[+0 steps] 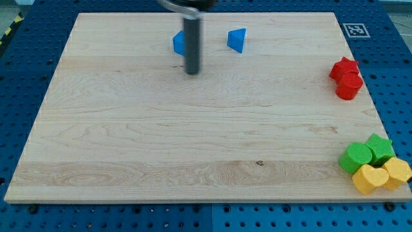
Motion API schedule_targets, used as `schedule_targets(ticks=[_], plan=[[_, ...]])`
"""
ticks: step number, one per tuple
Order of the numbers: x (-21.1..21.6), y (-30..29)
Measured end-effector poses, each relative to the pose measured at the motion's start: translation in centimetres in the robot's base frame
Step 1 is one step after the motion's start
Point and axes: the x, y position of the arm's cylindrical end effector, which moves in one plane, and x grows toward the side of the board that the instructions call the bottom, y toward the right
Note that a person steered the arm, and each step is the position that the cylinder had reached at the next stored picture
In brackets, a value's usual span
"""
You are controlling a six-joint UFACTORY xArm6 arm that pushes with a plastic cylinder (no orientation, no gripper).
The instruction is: Push the blue cube left to the red circle
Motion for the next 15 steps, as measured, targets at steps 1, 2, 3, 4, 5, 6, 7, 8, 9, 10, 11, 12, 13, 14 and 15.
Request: schedule_targets(ticks=[1,2,3,4,5,6,7,8,9,10,11,12,13,14,15], plan=[[-4.3,-5.5],[-8.1,-5.9],[-7.8,-2.1],[-5.1,0.8],[-4.0,3.9],[-4.0,7.3],[-4.0,10.3],[-4.0,13.6],[-3.6,16.5],[-1.9,18.8],[0.1,20.1],[1.9,21.6],[3.1,23.1],[5.3,23.1],[6.3,23.3]])
